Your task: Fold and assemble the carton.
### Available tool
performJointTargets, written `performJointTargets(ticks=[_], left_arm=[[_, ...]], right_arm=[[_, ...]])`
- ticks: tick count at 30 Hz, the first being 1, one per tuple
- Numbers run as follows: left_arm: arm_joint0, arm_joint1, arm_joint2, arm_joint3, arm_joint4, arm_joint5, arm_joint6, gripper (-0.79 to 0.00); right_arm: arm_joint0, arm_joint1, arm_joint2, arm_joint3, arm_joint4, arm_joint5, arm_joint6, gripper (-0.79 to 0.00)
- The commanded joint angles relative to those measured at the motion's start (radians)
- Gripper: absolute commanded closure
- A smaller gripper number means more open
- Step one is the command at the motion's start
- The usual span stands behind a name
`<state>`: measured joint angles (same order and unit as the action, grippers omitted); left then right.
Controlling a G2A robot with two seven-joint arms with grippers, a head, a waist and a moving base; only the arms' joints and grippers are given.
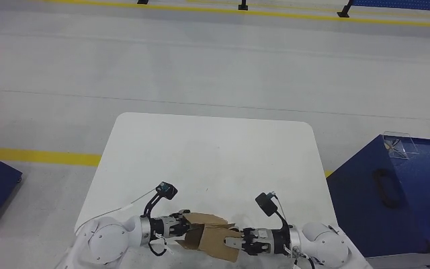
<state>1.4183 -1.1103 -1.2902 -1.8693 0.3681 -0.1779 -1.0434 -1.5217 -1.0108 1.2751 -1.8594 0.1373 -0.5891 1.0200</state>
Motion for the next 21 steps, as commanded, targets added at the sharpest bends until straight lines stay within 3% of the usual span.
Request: performJointTargets(ticks=[1, 2, 3, 4, 7, 14, 16, 21], left_arm=[[0.001, 0.001, 0.001, -0.003, -0.016, 0.006, -0.004, 0.000], [0.000, 0.002, -0.001, -0.004, -0.028, 0.013, -0.003, 0.000], [0.000, 0.002, -0.004, -0.008, -0.045, 0.020, -0.004, 0.000], [0.001, 0.002, -0.007, -0.010, -0.076, 0.030, -0.005, 0.000], [-0.005, 0.003, -0.026, -0.009, -0.170, 0.069, -0.002, 0.000], [-0.028, -0.009, -0.069, 0.027, -0.362, 0.203, 0.169, 0.000], [-0.028, -0.009, -0.069, 0.027, -0.362, 0.203, 0.169, 0.000], [-0.028, -0.009, -0.069, 0.027, -0.362, 0.203, 0.169, 0.000]], right_arm=[[0.002, 0.002, 0.003, 0.004, -0.007, 0.002, -0.004, 0.000], [0.002, 0.002, 0.005, 0.004, -0.012, 0.001, -0.007, -0.092], [0.001, 0.003, 0.009, 0.003, -0.018, 0.000, -0.011, -0.539], [0.000, 0.004, 0.016, 0.001, -0.028, -0.003, -0.022, -0.785], [-0.012, 0.006, 0.027, -0.005, -0.006, -0.033, -0.053, -0.785], [-0.043, 0.013, 0.092, 0.004, 0.288, -0.131, -0.082, -0.785], [-0.061, 0.014, 0.121, -0.019, 0.277, -0.182, -0.102, -0.785], [-0.061, 0.014, 0.121, -0.019, 0.277, -0.182, -0.102, -0.785]])
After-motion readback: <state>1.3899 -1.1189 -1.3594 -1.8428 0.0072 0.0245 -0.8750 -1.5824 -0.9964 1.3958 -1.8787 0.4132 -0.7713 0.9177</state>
